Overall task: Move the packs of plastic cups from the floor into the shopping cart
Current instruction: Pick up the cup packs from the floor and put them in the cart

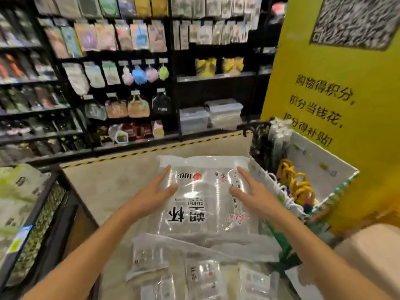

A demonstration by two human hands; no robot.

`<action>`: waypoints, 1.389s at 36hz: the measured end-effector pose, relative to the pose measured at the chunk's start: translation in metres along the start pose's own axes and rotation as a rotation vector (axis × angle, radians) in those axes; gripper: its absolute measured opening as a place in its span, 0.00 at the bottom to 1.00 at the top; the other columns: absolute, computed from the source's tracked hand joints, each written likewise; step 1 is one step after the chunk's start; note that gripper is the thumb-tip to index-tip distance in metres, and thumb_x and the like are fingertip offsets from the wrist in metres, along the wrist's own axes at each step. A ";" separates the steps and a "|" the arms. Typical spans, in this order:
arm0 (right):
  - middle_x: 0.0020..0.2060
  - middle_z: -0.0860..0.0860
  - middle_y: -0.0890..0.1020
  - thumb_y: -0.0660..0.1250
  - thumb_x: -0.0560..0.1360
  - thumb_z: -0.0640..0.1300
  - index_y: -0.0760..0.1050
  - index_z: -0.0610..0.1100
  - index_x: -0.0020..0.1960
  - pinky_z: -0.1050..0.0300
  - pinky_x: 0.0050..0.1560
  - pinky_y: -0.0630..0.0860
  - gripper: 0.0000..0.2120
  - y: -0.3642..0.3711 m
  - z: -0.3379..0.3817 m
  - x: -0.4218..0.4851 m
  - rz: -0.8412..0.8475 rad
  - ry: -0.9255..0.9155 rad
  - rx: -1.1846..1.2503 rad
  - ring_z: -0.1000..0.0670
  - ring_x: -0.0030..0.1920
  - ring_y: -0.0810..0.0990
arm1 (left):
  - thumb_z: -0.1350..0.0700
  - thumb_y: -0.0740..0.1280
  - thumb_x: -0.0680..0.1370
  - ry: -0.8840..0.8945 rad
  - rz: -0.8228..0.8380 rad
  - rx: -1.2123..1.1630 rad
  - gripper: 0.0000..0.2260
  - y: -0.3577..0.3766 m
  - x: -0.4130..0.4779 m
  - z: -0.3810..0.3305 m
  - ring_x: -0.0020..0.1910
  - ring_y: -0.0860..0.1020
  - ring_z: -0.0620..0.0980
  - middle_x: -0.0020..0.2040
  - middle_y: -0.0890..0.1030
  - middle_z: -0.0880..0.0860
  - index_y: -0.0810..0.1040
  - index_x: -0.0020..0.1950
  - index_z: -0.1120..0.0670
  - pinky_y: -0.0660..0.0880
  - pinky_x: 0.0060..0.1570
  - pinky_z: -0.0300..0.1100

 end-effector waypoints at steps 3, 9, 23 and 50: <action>0.83 0.50 0.62 0.62 0.81 0.67 0.47 0.67 0.83 0.44 0.79 0.63 0.36 -0.055 0.008 -0.022 -0.093 0.024 -0.031 0.42 0.82 0.62 | 0.32 0.59 0.75 0.092 -0.010 0.011 0.31 -0.003 0.006 -0.055 0.76 0.60 0.51 0.79 0.54 0.43 0.50 0.76 0.30 0.61 0.71 0.53; 0.84 0.50 0.61 0.59 0.78 0.73 0.46 0.69 0.83 0.43 0.77 0.67 0.39 -0.138 -0.007 -0.061 -0.210 0.171 -0.063 0.41 0.79 0.68 | 0.37 0.61 0.77 0.256 0.065 0.002 0.30 0.014 0.025 -0.146 0.76 0.60 0.51 0.79 0.55 0.45 0.54 0.77 0.34 0.62 0.70 0.50; 0.85 0.52 0.55 0.63 0.81 0.65 0.50 0.62 0.85 0.44 0.81 0.60 0.37 -0.210 -0.034 -0.193 -0.616 0.507 0.068 0.44 0.84 0.58 | 0.34 0.59 0.76 0.572 0.497 0.098 0.33 0.089 0.067 -0.289 0.75 0.63 0.55 0.79 0.56 0.50 0.50 0.78 0.35 0.63 0.70 0.51; 0.84 0.54 0.60 0.64 0.82 0.63 0.51 0.62 0.84 0.53 0.75 0.66 0.36 -0.017 0.045 -0.721 -1.389 1.317 0.218 0.47 0.80 0.67 | 0.28 0.60 0.71 1.325 1.353 0.156 0.36 0.302 -0.364 -0.391 0.77 0.58 0.52 0.79 0.55 0.46 0.54 0.76 0.34 0.58 0.74 0.53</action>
Point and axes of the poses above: each hand's wrist, its own x-axis towards the middle knuckle, its own y-axis out of the palm, z = x × y, the point moved 4 cm from there along x, towards the middle knuckle
